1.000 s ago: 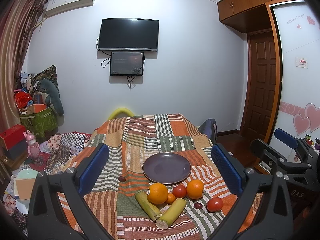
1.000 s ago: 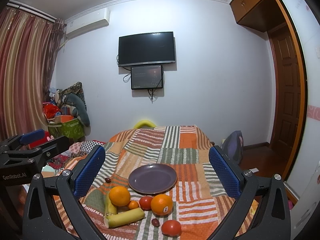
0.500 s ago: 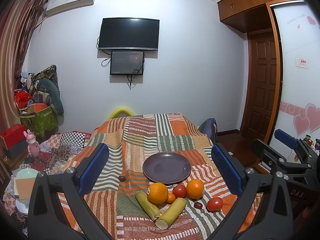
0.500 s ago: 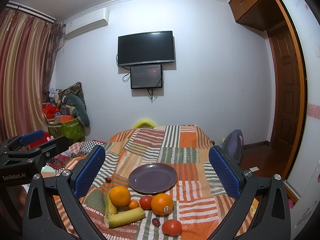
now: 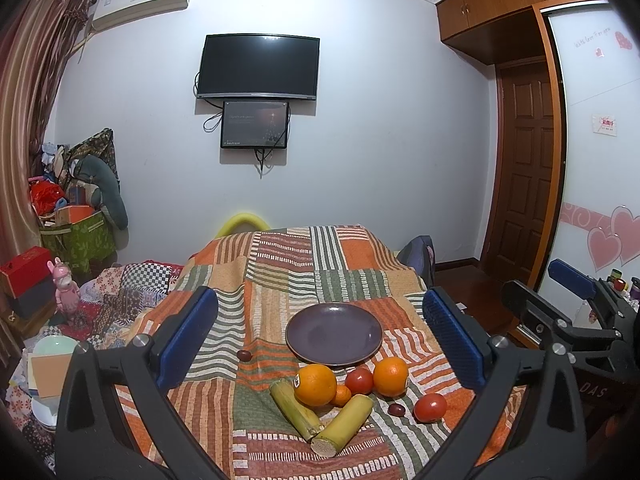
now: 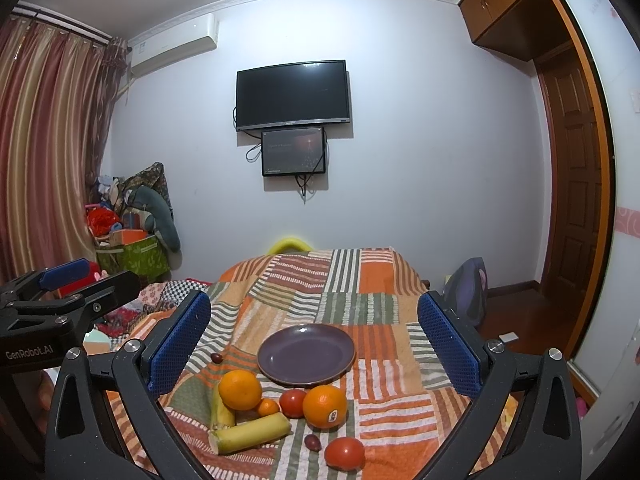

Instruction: Organize fruits

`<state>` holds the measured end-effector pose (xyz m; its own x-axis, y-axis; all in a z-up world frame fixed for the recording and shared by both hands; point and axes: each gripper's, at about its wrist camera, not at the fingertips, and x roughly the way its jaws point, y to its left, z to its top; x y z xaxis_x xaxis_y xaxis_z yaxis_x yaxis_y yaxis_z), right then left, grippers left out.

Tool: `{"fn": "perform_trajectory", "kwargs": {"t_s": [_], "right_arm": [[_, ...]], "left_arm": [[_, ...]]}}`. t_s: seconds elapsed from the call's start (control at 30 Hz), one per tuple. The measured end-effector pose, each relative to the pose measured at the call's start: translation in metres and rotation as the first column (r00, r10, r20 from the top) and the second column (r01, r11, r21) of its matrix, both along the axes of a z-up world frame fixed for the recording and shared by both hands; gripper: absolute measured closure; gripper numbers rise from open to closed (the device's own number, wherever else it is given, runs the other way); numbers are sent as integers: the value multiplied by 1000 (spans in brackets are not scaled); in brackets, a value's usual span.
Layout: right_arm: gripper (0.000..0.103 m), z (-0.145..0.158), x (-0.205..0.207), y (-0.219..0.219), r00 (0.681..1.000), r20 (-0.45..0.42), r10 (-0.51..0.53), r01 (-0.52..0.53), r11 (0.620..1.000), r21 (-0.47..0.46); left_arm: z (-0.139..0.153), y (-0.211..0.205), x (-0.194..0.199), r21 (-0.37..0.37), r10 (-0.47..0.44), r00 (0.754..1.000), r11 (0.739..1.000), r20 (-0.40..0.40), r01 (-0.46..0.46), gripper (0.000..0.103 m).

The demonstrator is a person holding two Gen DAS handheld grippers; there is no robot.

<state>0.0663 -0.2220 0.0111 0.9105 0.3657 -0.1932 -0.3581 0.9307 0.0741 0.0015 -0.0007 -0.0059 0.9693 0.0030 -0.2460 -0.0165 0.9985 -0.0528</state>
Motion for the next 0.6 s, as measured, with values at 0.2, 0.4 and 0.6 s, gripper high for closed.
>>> {"fn": "perform_trajectory", "kwargs": {"t_s": [0.2,0.4,0.6], "right_arm": [[0,-4,0,1,1000,-2,4,-4,1000,0],[0,-6,0,3,1000,-4,6,-6,1000,-4],[0,-9,2,4,1000,-3,-4,4,1000,-15]], "left_arm": [[-3,2,-1,-4,0,1000,1000,-2,0,0],[-5,3,-1,-6,-1,1000,1000,-5,1,0],[-14,4,0,-3,-3,1000,1000,-24,3,0]]}}
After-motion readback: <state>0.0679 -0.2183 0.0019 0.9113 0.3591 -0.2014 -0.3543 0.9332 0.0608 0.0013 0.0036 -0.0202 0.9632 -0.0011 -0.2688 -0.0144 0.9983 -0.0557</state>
